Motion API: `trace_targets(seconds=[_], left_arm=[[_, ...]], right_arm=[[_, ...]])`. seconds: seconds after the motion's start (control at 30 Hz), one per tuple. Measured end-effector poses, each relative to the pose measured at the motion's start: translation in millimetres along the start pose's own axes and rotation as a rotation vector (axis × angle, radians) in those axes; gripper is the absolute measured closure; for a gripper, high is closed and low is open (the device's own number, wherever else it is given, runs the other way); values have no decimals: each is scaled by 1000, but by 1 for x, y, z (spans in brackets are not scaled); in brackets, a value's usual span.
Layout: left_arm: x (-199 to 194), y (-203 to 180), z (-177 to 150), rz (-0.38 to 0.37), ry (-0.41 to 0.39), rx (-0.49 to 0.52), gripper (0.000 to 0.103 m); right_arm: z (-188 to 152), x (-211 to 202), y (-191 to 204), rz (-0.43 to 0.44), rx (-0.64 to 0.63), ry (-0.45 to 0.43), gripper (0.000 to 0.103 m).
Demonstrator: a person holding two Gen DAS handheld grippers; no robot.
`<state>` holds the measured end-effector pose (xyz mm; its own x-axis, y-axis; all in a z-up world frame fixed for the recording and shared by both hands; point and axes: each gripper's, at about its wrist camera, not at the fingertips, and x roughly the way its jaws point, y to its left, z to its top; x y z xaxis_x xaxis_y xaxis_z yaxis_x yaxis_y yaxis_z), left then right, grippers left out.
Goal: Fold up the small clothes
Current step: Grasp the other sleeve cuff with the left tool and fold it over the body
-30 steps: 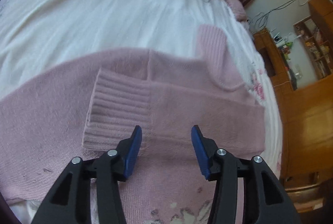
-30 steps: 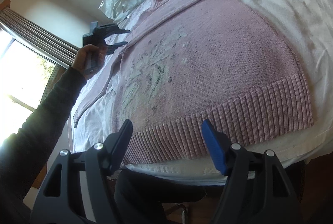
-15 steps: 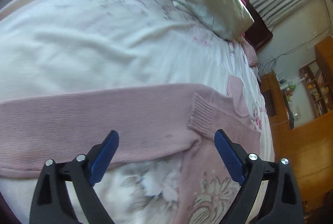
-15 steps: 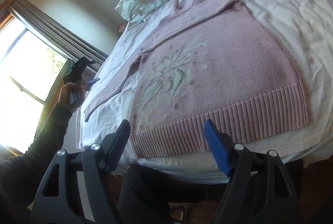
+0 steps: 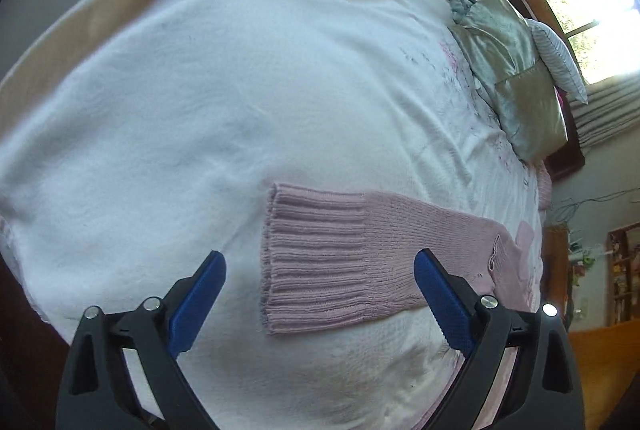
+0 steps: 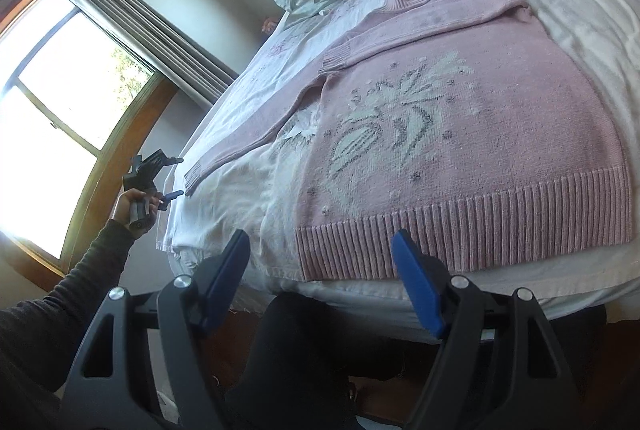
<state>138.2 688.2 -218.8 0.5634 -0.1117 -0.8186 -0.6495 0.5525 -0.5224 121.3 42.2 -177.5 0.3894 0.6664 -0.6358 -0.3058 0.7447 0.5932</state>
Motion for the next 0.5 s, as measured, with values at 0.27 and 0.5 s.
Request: trace_targets(seconds=[0.27, 0.5], left_arm=[[6, 4, -2, 72, 13, 21, 77], [-24, -39, 12, -41, -29, 64, 97]], right_arm=[[-6, 5, 3, -12, 7, 16, 29], [-4, 9, -3, 6, 15, 18, 29]])
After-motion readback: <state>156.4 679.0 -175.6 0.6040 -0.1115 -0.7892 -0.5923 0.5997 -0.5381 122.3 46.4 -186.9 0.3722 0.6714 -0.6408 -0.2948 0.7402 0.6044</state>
